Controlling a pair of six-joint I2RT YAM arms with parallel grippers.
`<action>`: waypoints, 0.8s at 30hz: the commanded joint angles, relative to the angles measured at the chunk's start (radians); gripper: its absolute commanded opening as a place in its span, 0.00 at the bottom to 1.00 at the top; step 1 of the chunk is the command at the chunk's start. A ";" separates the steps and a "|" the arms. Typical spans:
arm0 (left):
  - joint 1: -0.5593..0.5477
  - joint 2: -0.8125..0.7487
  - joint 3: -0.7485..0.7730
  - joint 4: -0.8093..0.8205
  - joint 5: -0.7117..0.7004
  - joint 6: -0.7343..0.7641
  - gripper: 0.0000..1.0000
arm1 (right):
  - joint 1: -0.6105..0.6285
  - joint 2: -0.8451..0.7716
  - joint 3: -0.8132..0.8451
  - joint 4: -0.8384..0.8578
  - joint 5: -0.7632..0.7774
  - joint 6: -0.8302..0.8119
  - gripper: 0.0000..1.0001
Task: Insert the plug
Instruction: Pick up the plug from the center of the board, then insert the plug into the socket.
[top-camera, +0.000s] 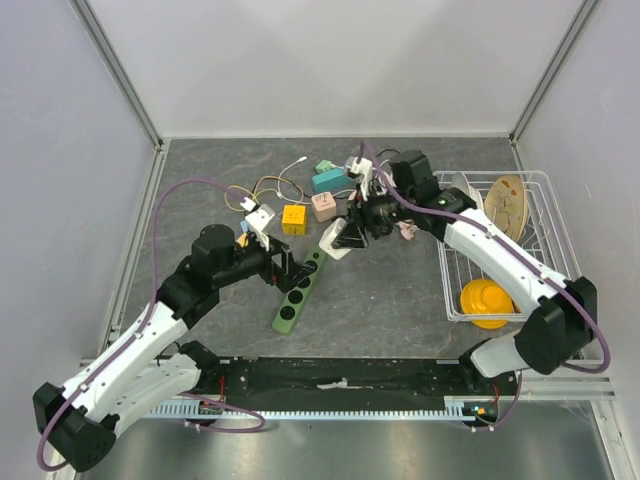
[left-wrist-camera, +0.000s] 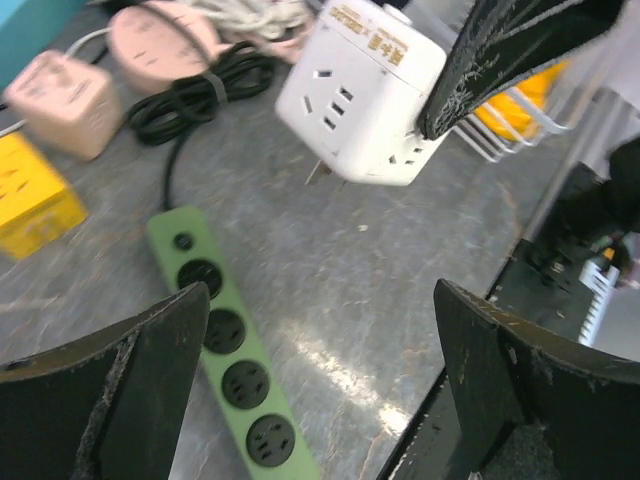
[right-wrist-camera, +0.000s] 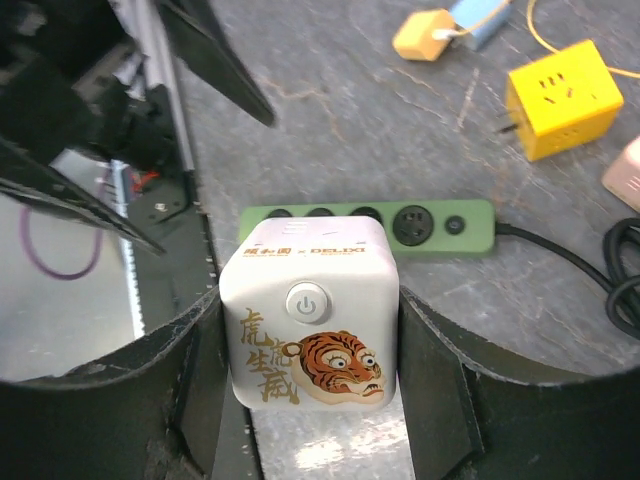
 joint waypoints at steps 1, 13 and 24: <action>0.010 -0.105 -0.027 -0.103 -0.317 -0.106 0.99 | 0.070 0.078 0.112 -0.124 0.258 -0.108 0.00; 0.142 -0.204 -0.040 -0.409 -0.682 -0.295 0.99 | 0.260 0.322 0.248 -0.127 0.566 -0.124 0.00; 0.196 -0.225 -0.263 -0.352 -0.347 -0.591 0.96 | 0.291 0.451 0.308 -0.147 0.577 -0.139 0.00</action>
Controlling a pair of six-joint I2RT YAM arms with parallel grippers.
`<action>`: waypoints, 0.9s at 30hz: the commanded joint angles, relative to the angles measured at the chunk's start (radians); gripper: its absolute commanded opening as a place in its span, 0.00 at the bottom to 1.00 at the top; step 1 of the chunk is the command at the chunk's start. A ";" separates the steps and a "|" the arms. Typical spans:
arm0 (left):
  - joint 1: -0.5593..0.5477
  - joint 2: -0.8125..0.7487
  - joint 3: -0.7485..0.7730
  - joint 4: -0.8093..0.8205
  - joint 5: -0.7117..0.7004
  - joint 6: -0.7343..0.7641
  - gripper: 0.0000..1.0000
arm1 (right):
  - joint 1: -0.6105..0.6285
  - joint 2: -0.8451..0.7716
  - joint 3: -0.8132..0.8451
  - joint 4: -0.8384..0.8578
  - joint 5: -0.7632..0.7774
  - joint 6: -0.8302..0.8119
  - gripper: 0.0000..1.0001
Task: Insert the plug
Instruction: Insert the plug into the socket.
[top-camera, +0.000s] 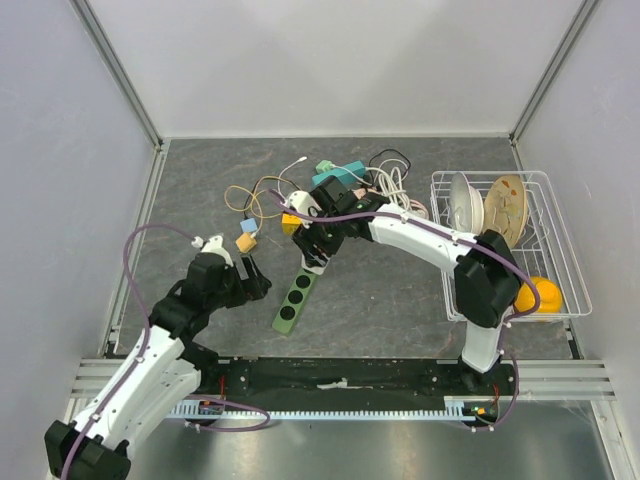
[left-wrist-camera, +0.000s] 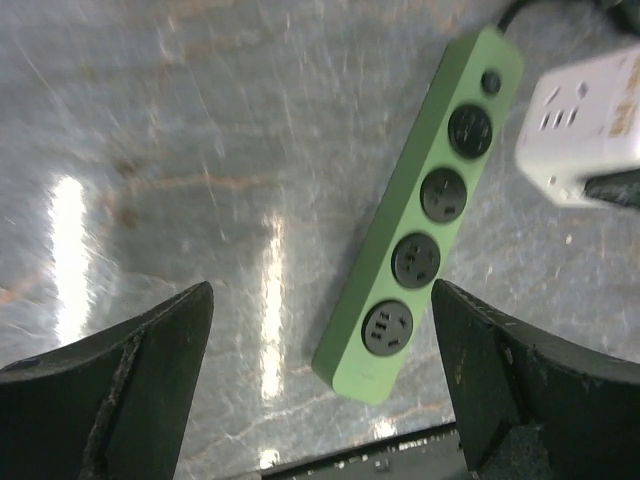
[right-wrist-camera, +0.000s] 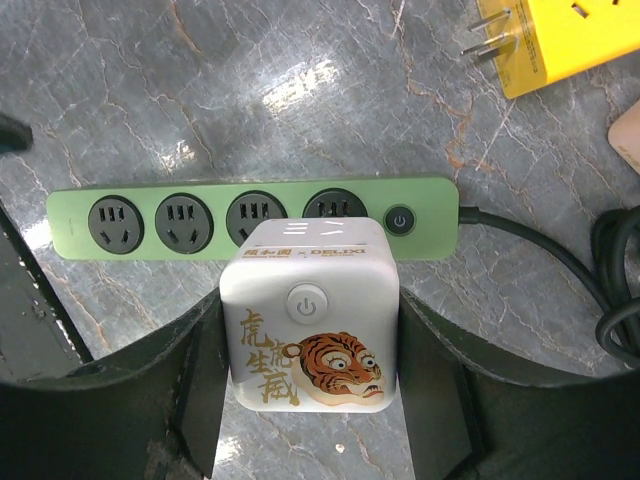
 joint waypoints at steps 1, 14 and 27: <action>0.004 0.003 -0.065 0.042 0.163 -0.152 0.95 | 0.009 0.033 0.083 0.005 0.000 -0.025 0.00; 0.001 0.230 -0.061 0.091 0.263 -0.104 0.90 | 0.013 0.080 0.085 0.025 -0.048 -0.065 0.00; -0.017 0.292 -0.065 0.118 0.287 -0.093 0.90 | 0.003 0.097 0.043 0.080 -0.058 -0.085 0.00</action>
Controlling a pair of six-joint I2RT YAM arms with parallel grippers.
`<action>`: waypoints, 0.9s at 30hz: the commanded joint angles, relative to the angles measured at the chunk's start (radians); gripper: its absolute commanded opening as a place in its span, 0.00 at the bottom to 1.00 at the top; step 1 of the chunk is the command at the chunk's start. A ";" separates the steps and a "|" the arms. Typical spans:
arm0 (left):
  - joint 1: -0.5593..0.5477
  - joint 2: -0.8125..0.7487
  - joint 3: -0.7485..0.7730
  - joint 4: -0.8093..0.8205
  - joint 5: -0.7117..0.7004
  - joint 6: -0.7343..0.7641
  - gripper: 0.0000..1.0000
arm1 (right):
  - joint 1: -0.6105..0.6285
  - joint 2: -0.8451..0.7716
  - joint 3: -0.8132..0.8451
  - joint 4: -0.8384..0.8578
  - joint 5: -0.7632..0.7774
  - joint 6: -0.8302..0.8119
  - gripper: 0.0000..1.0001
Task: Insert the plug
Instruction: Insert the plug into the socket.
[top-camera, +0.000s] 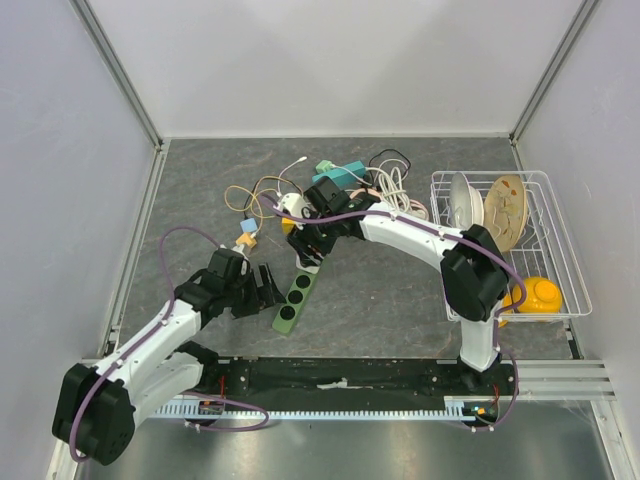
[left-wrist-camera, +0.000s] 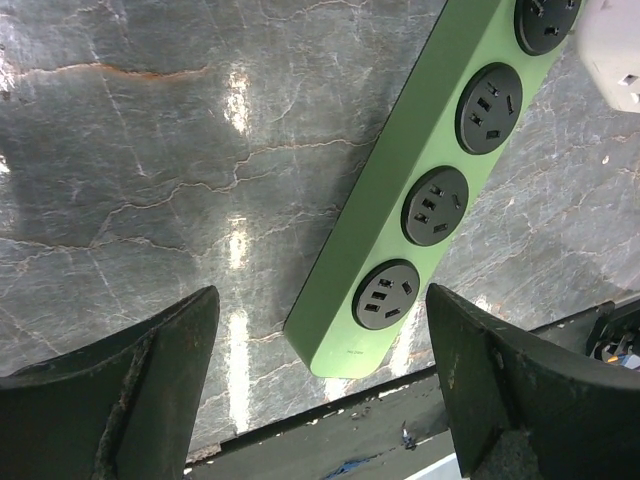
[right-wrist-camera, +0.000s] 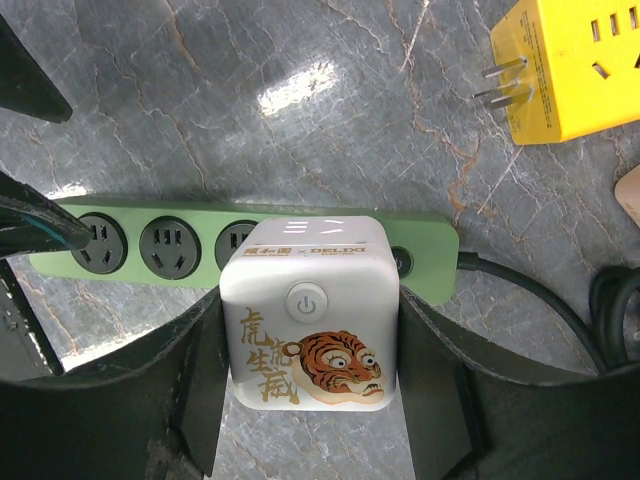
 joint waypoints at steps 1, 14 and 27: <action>-0.008 0.008 0.009 0.035 0.032 0.005 0.90 | -0.003 0.020 -0.010 0.057 -0.030 -0.024 0.00; -0.022 0.023 0.007 0.035 0.028 0.003 0.90 | -0.006 -0.002 -0.053 0.061 0.013 -0.025 0.00; -0.051 0.061 0.011 0.037 0.015 0.008 0.90 | -0.006 -0.071 -0.047 0.066 0.003 -0.007 0.00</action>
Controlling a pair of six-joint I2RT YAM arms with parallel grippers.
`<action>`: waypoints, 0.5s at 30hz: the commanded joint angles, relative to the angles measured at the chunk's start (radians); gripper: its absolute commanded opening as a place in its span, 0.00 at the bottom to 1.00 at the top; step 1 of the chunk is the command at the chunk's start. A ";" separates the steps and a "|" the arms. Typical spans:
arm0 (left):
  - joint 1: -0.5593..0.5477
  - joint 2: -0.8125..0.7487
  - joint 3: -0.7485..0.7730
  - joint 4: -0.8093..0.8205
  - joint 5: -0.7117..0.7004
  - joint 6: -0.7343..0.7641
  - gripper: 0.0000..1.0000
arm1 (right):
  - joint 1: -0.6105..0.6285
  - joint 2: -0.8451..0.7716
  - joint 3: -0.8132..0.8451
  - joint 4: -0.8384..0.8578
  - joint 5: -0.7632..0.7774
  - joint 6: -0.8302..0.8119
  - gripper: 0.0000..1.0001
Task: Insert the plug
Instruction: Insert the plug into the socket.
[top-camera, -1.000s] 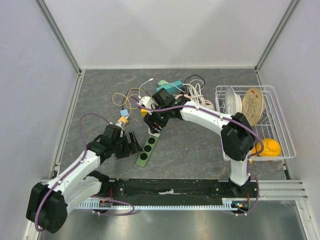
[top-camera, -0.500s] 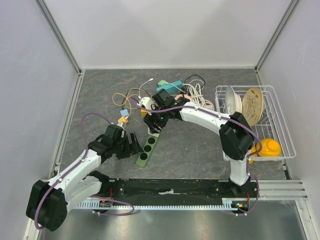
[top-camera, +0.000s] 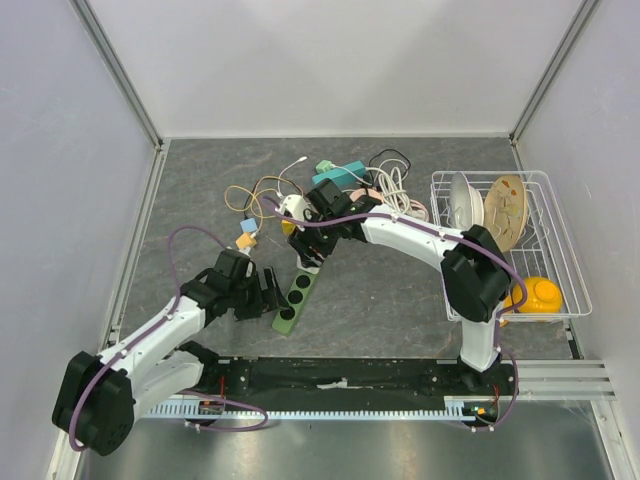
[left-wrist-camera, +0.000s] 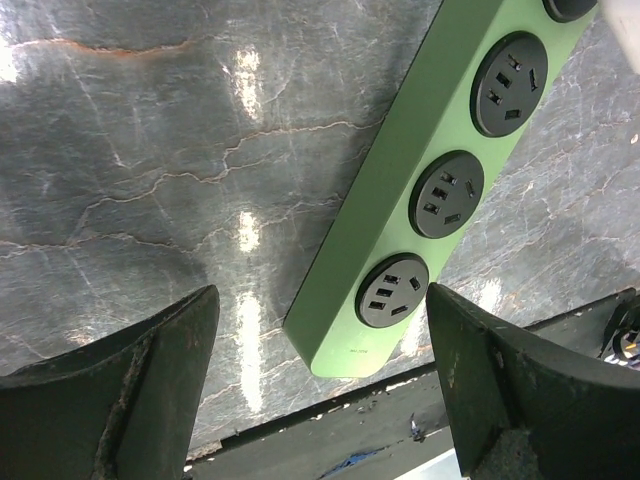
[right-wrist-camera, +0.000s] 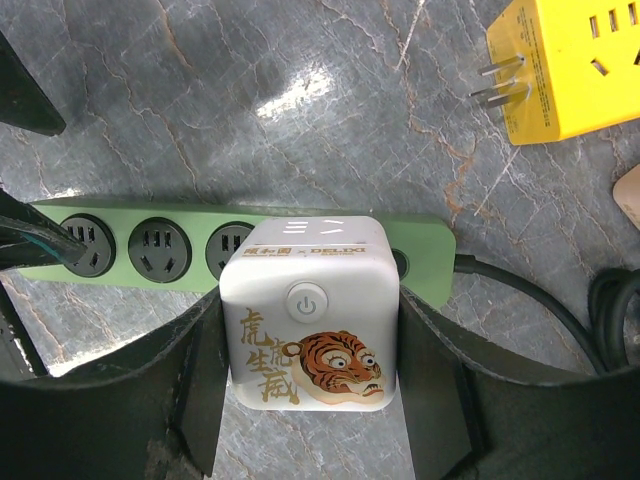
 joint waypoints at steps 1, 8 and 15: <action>-0.014 0.009 0.011 0.025 0.013 0.007 0.90 | -0.002 -0.073 -0.006 0.011 0.005 0.002 0.00; -0.038 0.030 0.008 0.026 -0.009 0.003 0.90 | -0.003 -0.073 -0.025 0.014 0.011 0.002 0.00; -0.052 0.035 0.006 0.025 -0.019 0.001 0.90 | -0.002 -0.059 -0.074 0.052 0.000 0.015 0.00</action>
